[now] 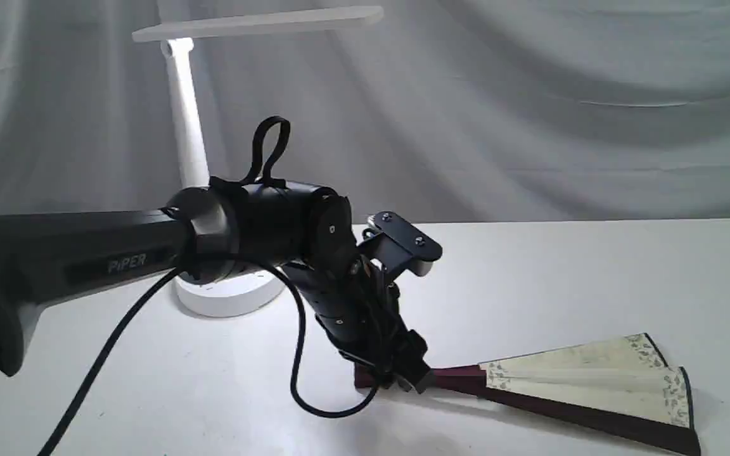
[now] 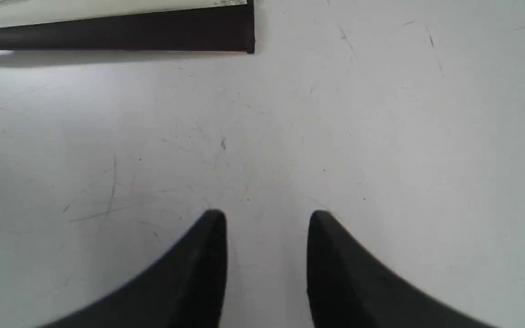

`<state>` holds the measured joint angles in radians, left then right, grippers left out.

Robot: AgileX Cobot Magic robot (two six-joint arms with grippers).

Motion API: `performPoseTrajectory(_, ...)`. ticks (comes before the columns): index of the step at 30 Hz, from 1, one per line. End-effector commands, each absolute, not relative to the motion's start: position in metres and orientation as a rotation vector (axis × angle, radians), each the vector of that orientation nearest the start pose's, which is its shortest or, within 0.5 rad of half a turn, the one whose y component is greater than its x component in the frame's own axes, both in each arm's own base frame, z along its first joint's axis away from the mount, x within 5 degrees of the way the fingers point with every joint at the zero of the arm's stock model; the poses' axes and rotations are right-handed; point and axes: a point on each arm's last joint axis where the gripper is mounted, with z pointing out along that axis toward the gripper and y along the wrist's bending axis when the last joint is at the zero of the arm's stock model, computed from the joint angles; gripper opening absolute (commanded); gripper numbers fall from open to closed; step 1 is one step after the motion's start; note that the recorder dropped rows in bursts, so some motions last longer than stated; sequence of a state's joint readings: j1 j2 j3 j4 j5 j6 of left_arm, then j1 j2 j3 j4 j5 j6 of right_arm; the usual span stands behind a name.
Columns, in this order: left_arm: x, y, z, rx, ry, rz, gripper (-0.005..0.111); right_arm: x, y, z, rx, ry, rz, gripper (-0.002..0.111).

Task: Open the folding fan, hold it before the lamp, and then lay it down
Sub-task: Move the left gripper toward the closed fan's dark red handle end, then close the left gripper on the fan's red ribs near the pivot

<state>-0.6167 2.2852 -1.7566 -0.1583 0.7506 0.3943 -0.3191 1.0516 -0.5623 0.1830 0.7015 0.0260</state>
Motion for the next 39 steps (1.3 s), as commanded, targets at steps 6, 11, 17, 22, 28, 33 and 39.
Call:
performPoseTrajectory(6,0.394,-0.289,0.123,1.231,2.480,-0.211,0.064,0.170,-0.046,0.231,0.602,2.575,0.101,0.031)
performPoseTrajectory(11,0.395,-0.289,0.112,1.219,2.504,-0.211,0.064,0.171,-0.046,0.231,0.602,2.572,0.100,0.031)
performPoseTrajectory(17,0.395,-0.288,0.104,1.049,2.603,-0.221,0.064,0.171,-0.046,0.231,0.601,2.569,0.099,0.031)
performPoseTrajectory(22,0.394,-0.288,0.104,0.879,2.686,-0.253,0.064,0.171,-0.046,0.231,0.604,2.565,0.102,0.031)
performPoseTrajectory(28,0.393,-0.287,0.103,0.829,2.718,-0.258,0.064,0.171,-0.046,0.231,0.604,2.564,0.102,0.031)
performPoseTrajectory(33,0.394,-0.287,0.104,0.846,2.703,-0.246,0.064,0.171,-0.046,0.231,0.604,2.563,0.102,0.031)
performPoseTrajectory(39,0.398,-0.289,0.105,1.003,2.592,-0.224,0.064,0.171,-0.046,0.231,0.604,2.563,0.102,0.031)
